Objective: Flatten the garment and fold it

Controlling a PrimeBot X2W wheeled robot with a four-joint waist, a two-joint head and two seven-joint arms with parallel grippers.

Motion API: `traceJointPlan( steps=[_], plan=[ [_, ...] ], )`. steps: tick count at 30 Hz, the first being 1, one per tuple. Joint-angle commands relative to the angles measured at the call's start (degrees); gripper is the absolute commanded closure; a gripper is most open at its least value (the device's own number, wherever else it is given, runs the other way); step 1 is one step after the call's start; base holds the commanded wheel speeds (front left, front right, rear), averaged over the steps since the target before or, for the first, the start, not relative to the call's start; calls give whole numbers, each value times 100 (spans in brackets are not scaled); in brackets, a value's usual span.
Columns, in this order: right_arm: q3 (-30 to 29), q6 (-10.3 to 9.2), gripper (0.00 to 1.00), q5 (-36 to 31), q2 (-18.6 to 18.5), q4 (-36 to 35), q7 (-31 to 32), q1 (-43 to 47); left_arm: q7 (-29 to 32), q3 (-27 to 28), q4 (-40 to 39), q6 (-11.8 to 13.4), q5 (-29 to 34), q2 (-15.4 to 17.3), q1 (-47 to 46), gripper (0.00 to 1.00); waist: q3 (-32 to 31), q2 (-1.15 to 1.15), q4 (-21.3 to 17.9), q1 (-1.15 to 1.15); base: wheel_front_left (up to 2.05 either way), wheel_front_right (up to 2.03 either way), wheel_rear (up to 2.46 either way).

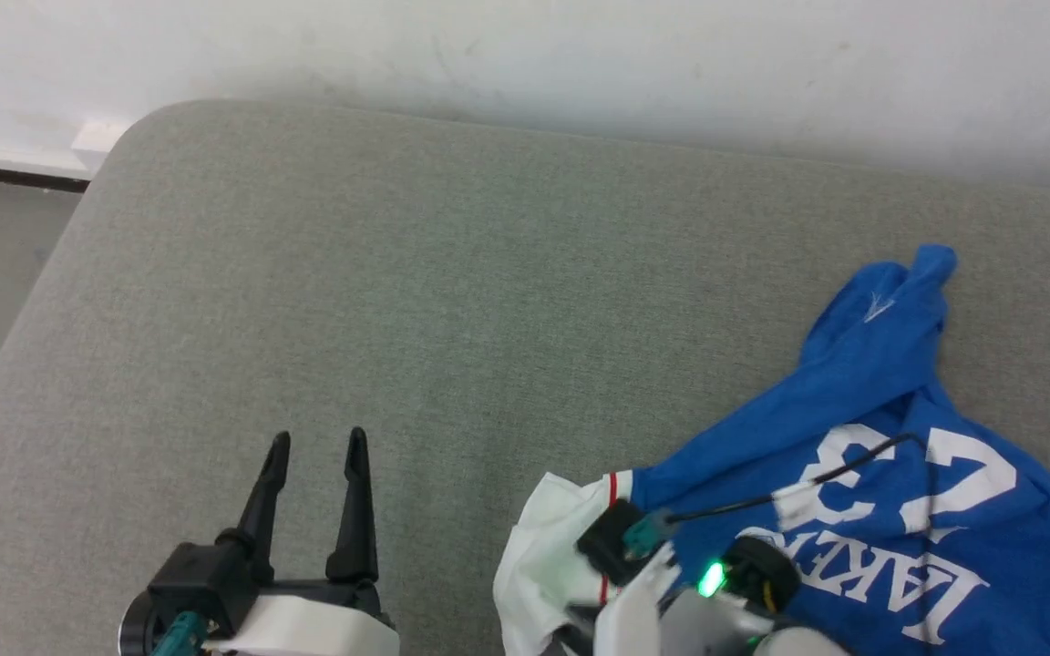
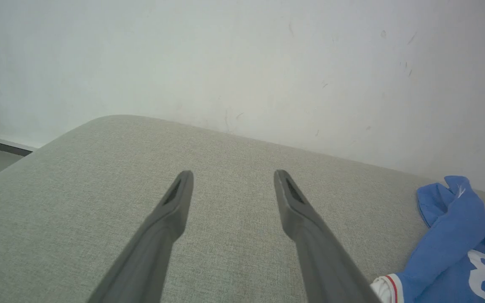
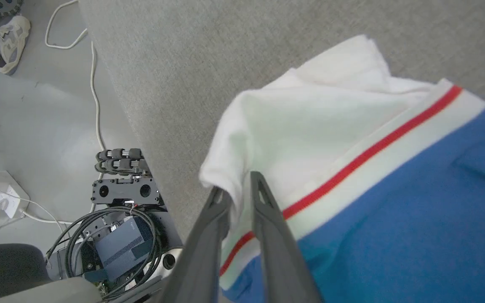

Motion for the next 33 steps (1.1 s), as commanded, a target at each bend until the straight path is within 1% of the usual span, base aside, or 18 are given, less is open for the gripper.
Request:
traceJointPlan(
  steps=[1,5,8,11,13,15,18,19,22,24,27,30,32,33],
  plan=[
    [-126,-5,0,-46,-10,-25,-166,-3,-4,-23,-8,43,-29,-21,50,0,-14,0,16,1,0,0,0],
    [-594,-5,0,20,107,-214,-622,17,41,-55,14,30,-46,5,81,0,-163,0,-107,1,0,0,0],
    [-1231,-5,0,-46,237,-519,-1073,6,68,-37,-7,30,-46,57,78,0,-299,0,-246,1,0,0,0],
    [-2032,-5,0,-401,359,-927,-1672,87,88,-40,-75,54,-18,106,123,0,-400,0,-419,1,0,0,0],
    [-2564,-5,0,-923,391,-1245,-2168,197,95,-55,-132,56,2,138,157,0,-432,0,-542,1,0,0,0],
    [-3038,-5,0,-1458,414,-1525,-2607,443,83,-63,-189,45,9,165,195,0,-444,0,-665,1,0,0,0],
    [-3855,-5,0,-1891,483,-1880,-3199,1033,53,-71,-255,30,9,195,279,0,-438,0,-853,1,0,0,0],
    [-4106,-5,0,-1918,494,-1976,-3383,1251,38,-63,-275,22,2,211,315,0,-424,0,-918,1,0,0,0],
    [-4768,-5,0,-1617,501,-2064,-3948,1898,-2,-69,-308,12,21,254,446,0,-379,0,-1115,1,0,0,0],
    [-5017,-5,0,-1401,502,-1976,-4223,2250,-16,-94,-308,11,63,292,510,0,-328,0,-1239,1,0,0,0],
    [-5166,-5,0,-1108,503,-1789,-4515,2523,-20,-128,-327,9,120,327,518,0,-267,0,-1425,1,0,0,0],
    [-5176,-5,0,-1014,504,-1711,-4696,2526,85,-207,-426,-42,207,370,309,0,-172,0,-1571,1,0,0,0],
    [-5204,-5,0,-1002,504,-1700,-4756,2431,272,-336,-511,-163,298,412,-23,0,-88,0,-1620,1,0,0,0],
    [-5204,-5,0,-1002,504,-1700,-4756,2431,272,-336,-511,-163,298,412,-23,0,-88,0,-1620,1,0,0,0]
  ],
)
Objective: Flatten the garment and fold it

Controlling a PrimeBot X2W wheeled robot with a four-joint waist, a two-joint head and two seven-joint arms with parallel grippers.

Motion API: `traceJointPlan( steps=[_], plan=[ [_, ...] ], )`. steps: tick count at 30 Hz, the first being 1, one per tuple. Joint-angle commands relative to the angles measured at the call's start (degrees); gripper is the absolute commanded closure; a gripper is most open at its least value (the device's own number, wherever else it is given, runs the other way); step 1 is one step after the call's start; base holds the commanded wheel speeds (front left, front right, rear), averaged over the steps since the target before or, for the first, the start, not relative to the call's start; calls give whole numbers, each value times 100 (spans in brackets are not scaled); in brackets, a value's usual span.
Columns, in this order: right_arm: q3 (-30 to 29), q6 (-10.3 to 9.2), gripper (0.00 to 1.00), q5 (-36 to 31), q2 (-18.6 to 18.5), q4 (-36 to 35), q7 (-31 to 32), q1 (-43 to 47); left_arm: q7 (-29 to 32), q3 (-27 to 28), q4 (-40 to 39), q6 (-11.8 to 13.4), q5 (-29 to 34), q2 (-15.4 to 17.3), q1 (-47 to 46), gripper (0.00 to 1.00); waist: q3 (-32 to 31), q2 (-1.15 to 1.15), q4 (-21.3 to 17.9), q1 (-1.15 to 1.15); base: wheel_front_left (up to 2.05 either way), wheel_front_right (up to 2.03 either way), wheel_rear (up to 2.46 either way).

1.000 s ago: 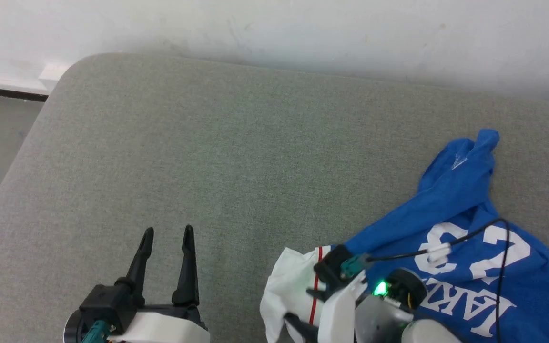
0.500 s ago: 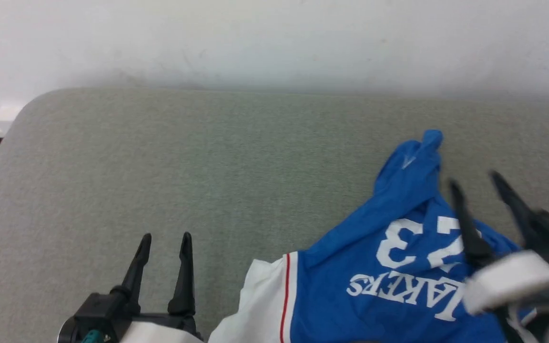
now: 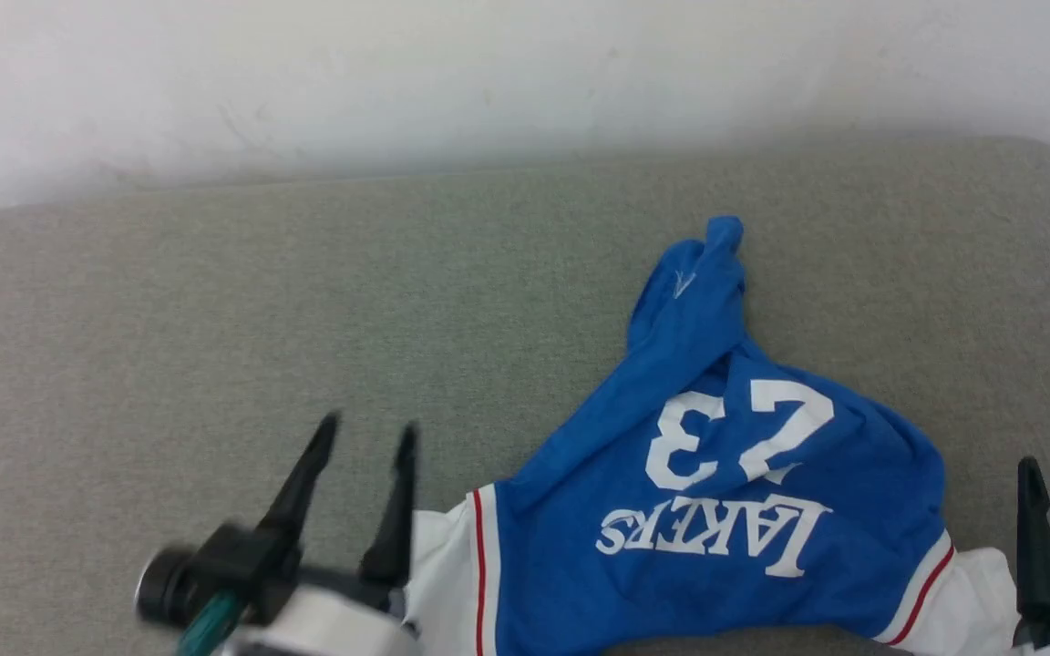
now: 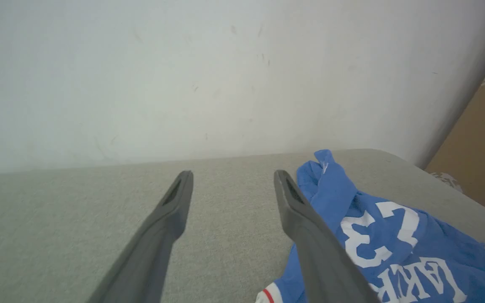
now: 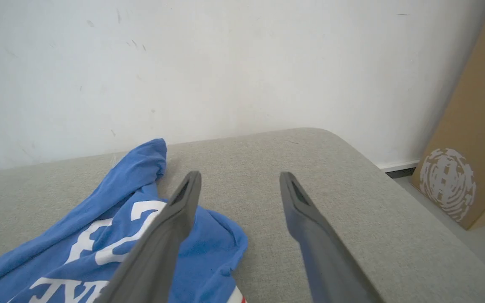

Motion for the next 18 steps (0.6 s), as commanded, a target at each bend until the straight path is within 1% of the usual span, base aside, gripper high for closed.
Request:
traceJointPlan(
  steps=[1,5,9,12,15,18],
  plan=[
    [0,-4,0,28,15,4,-34,-113,64,-38,-37,-69,88,44,-233,0,179,-1,-122,0,0,0,0],
    [-47,-4,0,26,15,-19,-19,-359,889,-547,131,-574,336,54,-1424,0,413,-1,-125,0,0,0,0],
    [-105,-4,0,25,15,-79,-29,-576,1879,-1082,673,-1109,383,-188,-2575,0,690,-1,-153,0,0,0,0],
    [-117,-4,0,17,15,-98,-31,-725,2527,-1468,1204,-1482,348,-396,-3151,0,906,-1,-214,0,0,0,0],
    [-70,-4,0,19,16,-98,-10,-843,3055,-1779,1785,-1757,329,-512,-3479,0,1107,-1,-312,0,0,0,0],
    [-11,-4,0,50,16,-89,-6,-942,3464,-2016,2334,-1858,485,-489,-3710,0,1279,-1,-421,0,0,0,0]
  ],
)
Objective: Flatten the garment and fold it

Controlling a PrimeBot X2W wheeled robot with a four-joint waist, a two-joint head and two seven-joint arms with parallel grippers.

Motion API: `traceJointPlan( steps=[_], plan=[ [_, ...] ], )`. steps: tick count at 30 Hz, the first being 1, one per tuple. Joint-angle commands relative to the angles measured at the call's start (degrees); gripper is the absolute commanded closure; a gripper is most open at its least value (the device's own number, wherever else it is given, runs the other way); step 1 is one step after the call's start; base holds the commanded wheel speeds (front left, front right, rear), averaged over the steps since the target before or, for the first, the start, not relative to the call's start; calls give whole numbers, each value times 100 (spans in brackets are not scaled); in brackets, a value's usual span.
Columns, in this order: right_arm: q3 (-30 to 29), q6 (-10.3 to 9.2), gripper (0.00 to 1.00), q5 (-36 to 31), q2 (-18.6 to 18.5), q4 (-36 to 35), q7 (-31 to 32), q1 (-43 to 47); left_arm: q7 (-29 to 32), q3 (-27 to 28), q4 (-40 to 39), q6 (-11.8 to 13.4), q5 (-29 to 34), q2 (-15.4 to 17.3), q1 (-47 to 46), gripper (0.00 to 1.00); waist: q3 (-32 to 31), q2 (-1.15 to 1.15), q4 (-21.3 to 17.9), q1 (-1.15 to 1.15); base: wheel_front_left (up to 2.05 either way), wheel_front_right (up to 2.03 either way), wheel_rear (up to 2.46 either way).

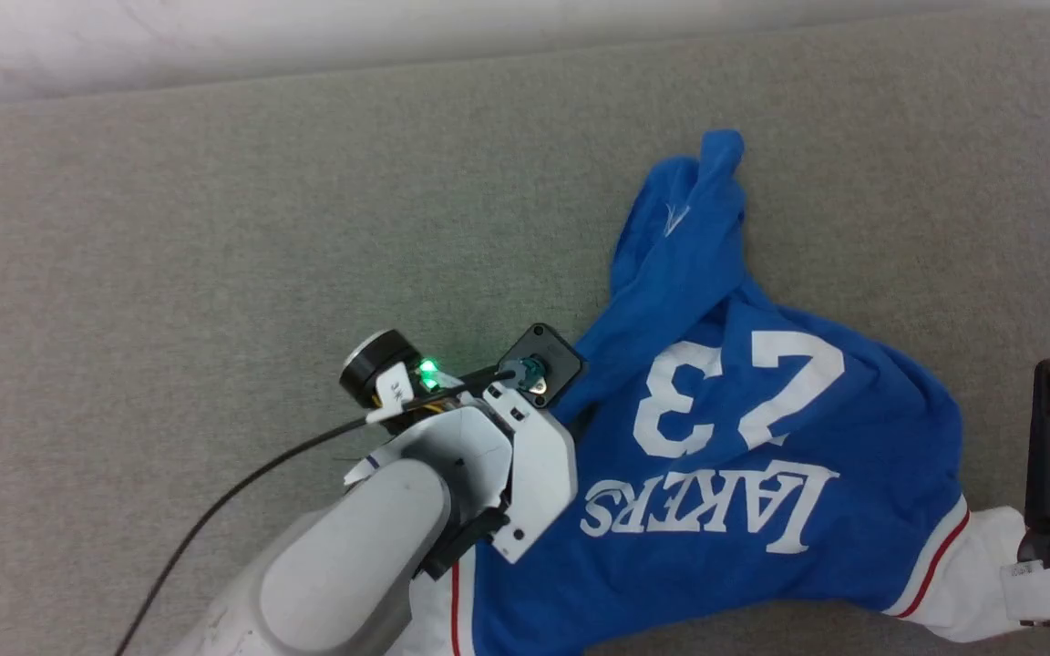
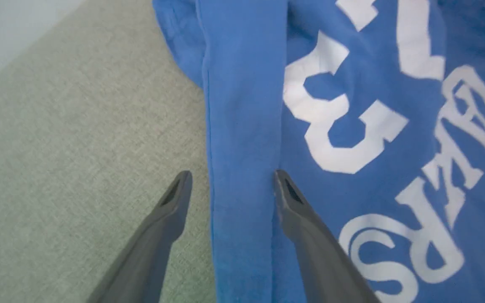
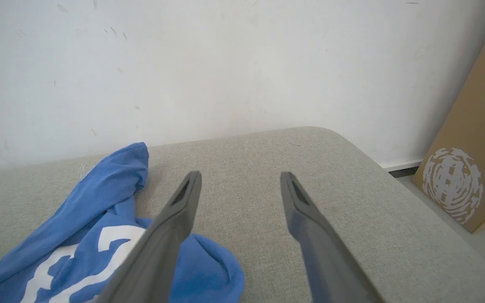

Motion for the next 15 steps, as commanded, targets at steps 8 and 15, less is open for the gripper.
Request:
traceJointPlan(
  steps=[8,15],
  plan=[
    [-18,-4,0,103,14,90,-43,-129,679,-250,630,-125,-63,-12,-213,88,329,-1,-318,-2,0,0,0],
    [-21,-4,0,136,14,170,-51,-155,57,485,282,223,-508,-260,-501,100,180,-1,-272,-2,0,0,0]
  ],
)
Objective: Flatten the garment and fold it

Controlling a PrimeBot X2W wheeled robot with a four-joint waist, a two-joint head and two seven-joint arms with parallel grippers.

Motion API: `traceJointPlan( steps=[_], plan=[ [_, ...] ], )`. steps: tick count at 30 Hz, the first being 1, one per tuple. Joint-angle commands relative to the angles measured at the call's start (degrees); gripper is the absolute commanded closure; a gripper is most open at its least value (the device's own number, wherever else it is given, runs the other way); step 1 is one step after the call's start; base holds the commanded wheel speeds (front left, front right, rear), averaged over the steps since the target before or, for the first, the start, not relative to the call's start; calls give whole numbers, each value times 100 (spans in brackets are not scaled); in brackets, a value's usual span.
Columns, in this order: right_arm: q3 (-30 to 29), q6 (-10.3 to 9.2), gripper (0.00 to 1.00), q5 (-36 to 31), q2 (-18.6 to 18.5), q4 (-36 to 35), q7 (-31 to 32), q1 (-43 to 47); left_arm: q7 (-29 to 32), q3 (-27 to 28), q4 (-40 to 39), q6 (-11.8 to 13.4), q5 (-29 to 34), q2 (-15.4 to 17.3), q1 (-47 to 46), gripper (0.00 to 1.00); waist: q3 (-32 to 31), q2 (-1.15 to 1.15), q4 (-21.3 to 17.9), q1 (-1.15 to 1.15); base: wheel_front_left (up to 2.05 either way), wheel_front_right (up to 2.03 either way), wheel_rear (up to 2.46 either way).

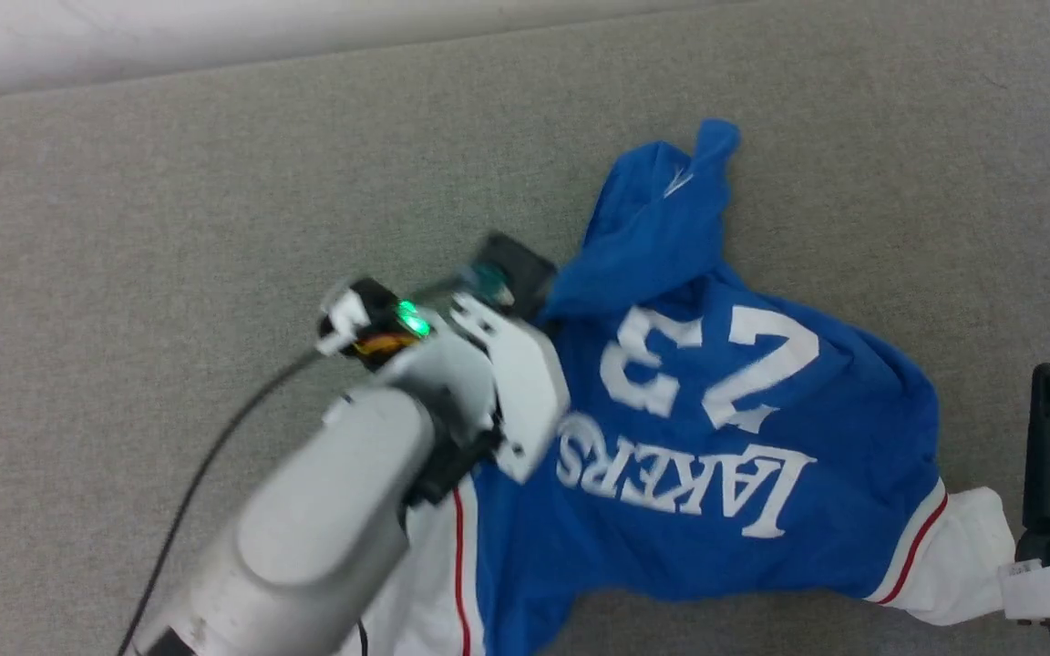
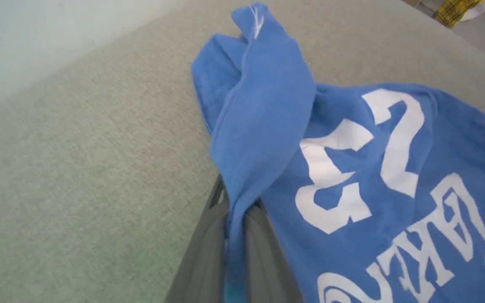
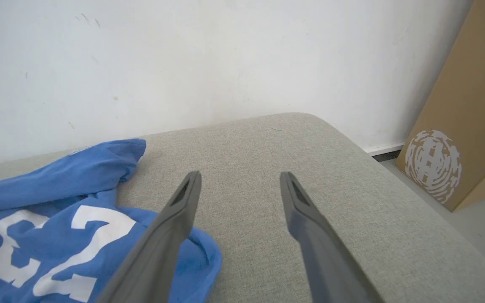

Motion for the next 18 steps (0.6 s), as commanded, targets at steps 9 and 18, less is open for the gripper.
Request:
traceJointPlan(
  steps=[9,18],
  plan=[
    [74,-5,0,22,15,-33,-13,-186,-256,1344,53,422,-206,1051,-691,100,152,-1,-163,0,0,0,0],
    [77,-5,0,0,15,28,11,-171,-844,1886,311,734,-597,1133,-63,0,209,-1,-134,0,0,0,0]
  ],
)
